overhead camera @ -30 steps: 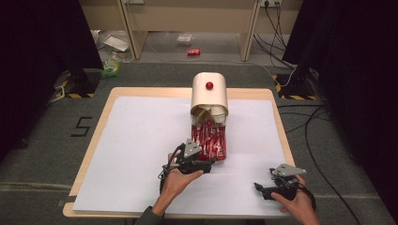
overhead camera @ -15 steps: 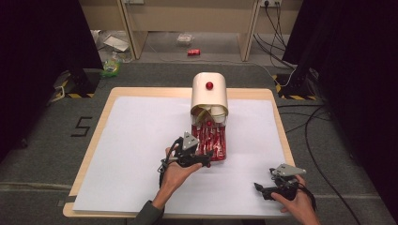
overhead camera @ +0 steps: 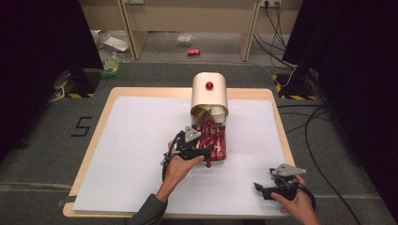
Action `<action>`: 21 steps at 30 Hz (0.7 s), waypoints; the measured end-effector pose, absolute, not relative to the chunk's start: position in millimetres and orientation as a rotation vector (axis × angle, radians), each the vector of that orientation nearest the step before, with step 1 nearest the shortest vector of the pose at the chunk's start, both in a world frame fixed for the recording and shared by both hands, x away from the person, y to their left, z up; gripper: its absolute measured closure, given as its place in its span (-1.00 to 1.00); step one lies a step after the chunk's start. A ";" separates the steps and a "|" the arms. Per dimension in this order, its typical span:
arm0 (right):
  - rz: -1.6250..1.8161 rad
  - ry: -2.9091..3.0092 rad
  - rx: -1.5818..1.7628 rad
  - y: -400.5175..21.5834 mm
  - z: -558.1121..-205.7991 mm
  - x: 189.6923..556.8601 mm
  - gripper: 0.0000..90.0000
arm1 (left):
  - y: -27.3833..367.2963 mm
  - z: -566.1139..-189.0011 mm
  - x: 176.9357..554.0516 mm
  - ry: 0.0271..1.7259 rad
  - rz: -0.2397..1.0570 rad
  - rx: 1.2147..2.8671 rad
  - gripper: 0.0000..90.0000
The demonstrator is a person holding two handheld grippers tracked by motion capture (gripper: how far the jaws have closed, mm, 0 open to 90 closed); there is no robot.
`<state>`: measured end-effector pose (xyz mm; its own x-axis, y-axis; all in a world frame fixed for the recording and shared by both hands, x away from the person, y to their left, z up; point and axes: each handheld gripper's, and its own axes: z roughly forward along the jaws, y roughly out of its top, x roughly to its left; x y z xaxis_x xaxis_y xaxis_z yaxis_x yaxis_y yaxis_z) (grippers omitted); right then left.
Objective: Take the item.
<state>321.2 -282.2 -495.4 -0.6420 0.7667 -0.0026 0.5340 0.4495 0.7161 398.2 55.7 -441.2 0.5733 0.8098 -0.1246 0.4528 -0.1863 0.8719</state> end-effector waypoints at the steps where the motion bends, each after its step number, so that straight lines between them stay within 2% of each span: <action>1: 1.001 2.379 1.109 -282.2 -495.4 321.2 -0.72 | 55.6 -441.4 399.0 1.035 0.454 1.822 -0.40; 21: 0.998 2.376 1.106 -281.9 -495.5 321.0 -0.72 | 46.2 -441.0 407.0 1.048 0.505 1.861 0.06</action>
